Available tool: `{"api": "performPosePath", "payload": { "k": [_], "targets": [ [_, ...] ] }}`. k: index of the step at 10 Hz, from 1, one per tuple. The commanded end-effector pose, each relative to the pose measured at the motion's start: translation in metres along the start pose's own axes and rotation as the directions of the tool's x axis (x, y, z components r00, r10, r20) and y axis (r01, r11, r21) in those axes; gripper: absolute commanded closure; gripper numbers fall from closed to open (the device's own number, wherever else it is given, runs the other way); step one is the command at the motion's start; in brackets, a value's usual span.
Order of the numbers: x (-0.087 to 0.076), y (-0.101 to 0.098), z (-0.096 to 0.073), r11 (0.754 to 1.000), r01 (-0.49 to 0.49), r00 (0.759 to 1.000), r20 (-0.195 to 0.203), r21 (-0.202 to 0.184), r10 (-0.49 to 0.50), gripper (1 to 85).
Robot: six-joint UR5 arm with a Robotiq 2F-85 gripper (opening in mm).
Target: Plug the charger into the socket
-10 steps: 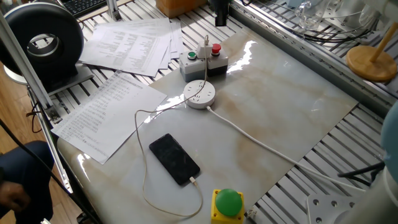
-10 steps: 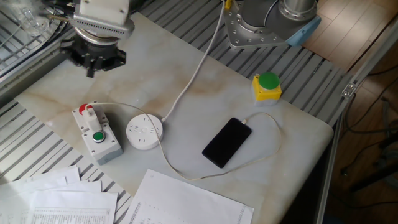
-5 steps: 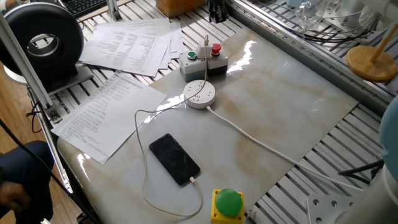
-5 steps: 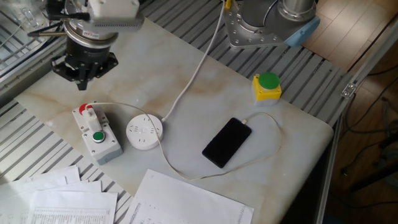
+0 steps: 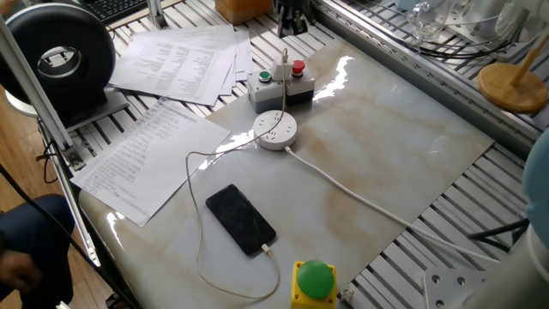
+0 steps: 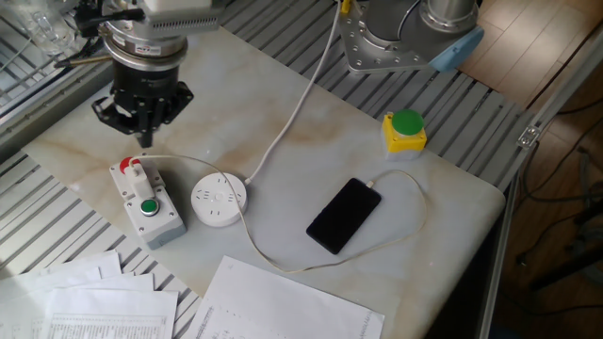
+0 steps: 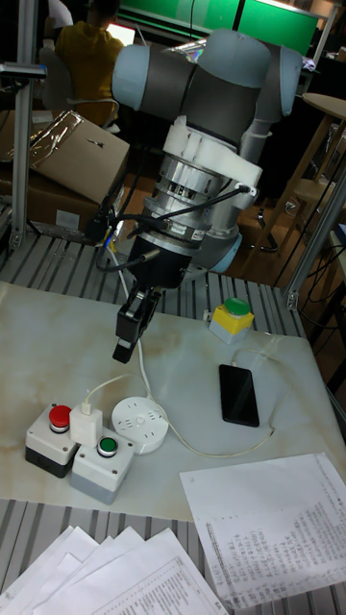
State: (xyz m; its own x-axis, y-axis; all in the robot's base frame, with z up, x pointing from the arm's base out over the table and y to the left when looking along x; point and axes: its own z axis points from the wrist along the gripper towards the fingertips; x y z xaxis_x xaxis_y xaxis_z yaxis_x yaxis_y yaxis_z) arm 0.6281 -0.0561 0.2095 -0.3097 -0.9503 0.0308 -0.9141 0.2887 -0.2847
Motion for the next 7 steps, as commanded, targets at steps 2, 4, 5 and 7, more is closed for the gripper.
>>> {"api": "performPosePath", "payload": {
  "k": [2, 4, 5, 7],
  "targets": [
    [-0.0142, 0.0252, -0.0038, 0.990, -0.094, 0.994, 0.050, -0.104, 0.100, 84.3],
    [-0.0118, 0.0239, -0.0035, 0.987, -0.127, 0.991, 0.038, -0.099, 0.132, 84.3],
    [-0.0076, 0.0218, -0.0031, 0.988, -0.126, 0.991, 0.023, -0.089, 0.128, 84.3],
    [-0.0134, 0.0240, -0.0036, 0.990, -0.100, 0.993, 0.047, -0.099, 0.105, 84.3]
  ]
}}
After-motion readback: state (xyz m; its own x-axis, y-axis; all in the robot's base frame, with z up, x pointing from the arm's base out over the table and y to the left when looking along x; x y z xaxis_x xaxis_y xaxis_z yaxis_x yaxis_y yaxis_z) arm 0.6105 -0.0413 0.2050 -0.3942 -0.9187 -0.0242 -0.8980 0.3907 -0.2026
